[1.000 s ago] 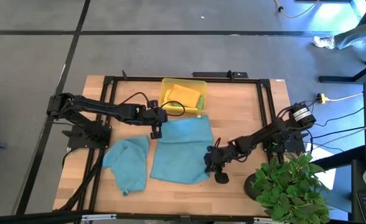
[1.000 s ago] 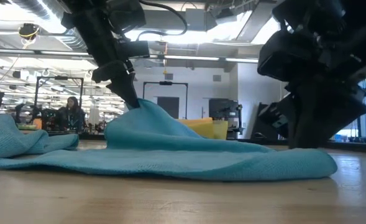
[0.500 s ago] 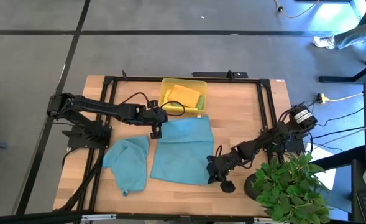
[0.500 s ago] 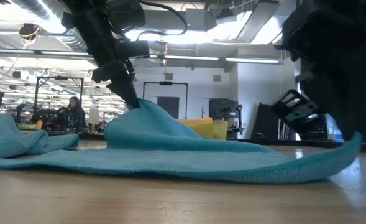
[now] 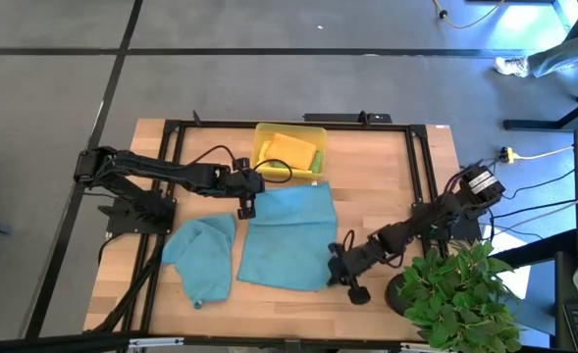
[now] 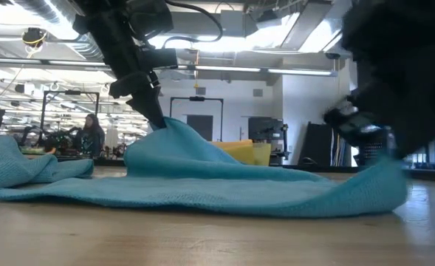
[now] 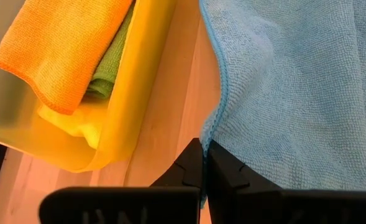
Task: Fold microfiber towels
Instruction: Fold the right blue towel
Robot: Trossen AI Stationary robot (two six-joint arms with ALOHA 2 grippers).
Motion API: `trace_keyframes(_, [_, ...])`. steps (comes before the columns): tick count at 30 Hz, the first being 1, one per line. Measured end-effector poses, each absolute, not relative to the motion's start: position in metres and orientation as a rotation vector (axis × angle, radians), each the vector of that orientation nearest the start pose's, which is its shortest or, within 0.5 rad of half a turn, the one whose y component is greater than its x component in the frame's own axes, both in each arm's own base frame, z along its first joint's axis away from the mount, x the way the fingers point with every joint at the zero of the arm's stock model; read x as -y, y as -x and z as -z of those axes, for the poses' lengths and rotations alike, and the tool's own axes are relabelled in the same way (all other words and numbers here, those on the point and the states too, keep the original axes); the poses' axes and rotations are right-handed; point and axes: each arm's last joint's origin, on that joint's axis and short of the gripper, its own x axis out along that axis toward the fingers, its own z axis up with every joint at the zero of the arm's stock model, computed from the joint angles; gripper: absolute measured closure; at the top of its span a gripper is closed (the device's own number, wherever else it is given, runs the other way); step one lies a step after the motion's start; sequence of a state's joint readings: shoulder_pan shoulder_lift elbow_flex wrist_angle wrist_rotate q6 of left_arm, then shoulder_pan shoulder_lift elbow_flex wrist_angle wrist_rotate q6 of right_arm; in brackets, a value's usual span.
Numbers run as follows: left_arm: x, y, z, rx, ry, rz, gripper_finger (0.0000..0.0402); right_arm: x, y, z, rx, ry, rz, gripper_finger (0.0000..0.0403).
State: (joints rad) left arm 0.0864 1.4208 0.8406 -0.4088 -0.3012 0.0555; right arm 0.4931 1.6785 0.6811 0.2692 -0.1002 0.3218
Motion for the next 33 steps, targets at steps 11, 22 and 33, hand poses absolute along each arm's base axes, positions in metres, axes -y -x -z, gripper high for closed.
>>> trace_keyframes(11, [-0.032,-0.269,-0.201,-1.000,-0.154,-0.320,0.0402,-0.125,-0.281,-0.133,-0.730,-0.167,-0.385,0.0392])
trace_keyframes(22, [-0.032,-0.269,-0.201,-1.000,-0.154,-0.321,0.0402,-0.155,-0.271,-0.103,-0.842,-0.191,-0.518,0.0392])
trace_keyframes(33, [-0.032,-0.269,-0.201,-1.000,-0.153,-0.321,0.0401,-0.156,-0.271,-0.101,-0.863,-0.236,-0.580,0.0391])
